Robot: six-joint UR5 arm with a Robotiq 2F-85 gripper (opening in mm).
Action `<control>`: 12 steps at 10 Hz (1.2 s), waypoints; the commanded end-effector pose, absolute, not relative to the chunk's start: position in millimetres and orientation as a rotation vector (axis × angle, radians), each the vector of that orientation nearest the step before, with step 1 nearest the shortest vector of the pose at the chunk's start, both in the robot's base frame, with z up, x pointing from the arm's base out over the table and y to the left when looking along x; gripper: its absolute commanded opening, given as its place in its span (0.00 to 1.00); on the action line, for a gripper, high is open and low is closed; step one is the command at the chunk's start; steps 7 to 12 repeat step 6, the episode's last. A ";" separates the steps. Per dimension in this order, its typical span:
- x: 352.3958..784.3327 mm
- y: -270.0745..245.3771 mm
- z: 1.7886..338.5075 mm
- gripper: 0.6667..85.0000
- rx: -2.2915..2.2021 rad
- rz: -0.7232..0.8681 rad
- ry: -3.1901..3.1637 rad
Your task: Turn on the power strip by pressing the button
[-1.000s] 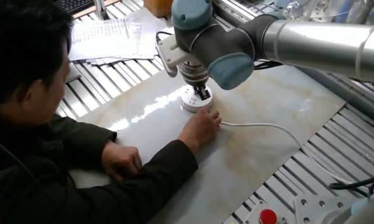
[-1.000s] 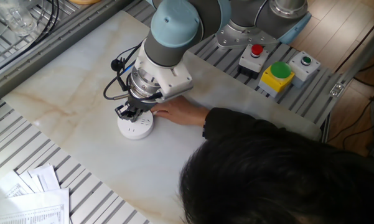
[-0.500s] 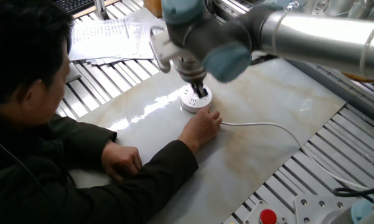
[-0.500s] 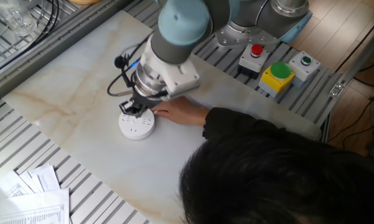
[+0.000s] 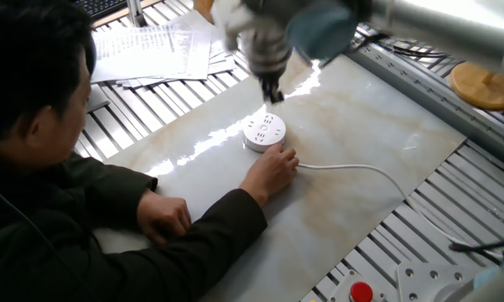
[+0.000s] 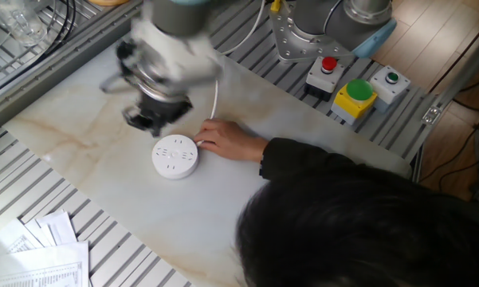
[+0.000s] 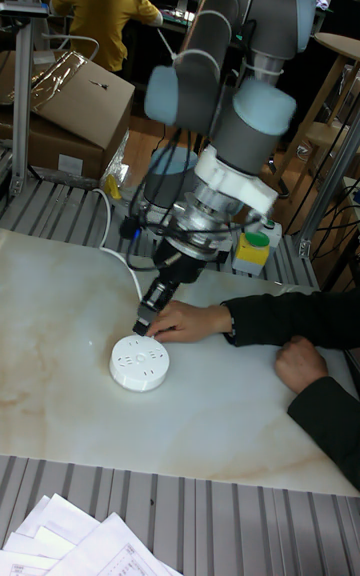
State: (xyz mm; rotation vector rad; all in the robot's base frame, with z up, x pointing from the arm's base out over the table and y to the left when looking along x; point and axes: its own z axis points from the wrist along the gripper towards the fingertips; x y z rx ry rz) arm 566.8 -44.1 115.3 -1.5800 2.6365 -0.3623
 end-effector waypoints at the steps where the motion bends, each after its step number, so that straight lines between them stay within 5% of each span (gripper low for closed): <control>1: 577.7 -71.8 141.7 0.00 -1.219 -0.182 2.749; 12: 590.6 -62.1 144.3 0.00 -1.029 -0.143 2.761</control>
